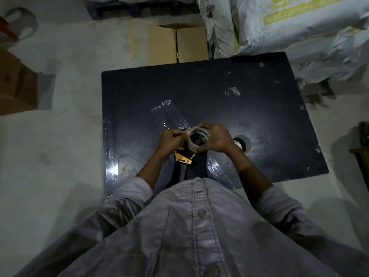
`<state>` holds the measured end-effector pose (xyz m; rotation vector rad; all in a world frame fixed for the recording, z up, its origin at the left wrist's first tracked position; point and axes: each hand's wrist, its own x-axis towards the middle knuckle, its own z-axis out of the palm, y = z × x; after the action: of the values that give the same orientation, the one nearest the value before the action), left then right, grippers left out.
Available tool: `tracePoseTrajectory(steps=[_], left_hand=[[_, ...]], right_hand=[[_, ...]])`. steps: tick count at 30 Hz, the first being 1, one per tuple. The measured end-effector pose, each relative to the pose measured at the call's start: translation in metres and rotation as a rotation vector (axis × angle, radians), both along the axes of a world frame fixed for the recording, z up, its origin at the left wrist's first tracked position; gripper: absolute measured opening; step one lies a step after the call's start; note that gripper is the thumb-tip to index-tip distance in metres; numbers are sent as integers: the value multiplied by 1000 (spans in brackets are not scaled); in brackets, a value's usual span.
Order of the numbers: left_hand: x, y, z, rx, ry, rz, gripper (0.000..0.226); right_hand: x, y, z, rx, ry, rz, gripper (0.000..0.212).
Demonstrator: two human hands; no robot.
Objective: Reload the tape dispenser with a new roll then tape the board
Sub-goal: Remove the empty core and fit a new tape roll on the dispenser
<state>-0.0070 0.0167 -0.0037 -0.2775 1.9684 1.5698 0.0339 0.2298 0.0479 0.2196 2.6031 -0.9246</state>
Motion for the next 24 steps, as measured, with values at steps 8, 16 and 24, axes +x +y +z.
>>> tracePoseTrajectory(steps=[8, 16, 24], left_hand=[[1, -7, 0, 128, -102, 155, 39], [10, -7, -1, 53, 15, 34, 32], [8, 10, -6, -157, 111, 64, 12]], right_hand=[[9, 6, 5, -53, 42, -22, 112], [19, -10, -1, 56, 127, 58, 107], [16, -16, -14, 118, 110, 21, 114]])
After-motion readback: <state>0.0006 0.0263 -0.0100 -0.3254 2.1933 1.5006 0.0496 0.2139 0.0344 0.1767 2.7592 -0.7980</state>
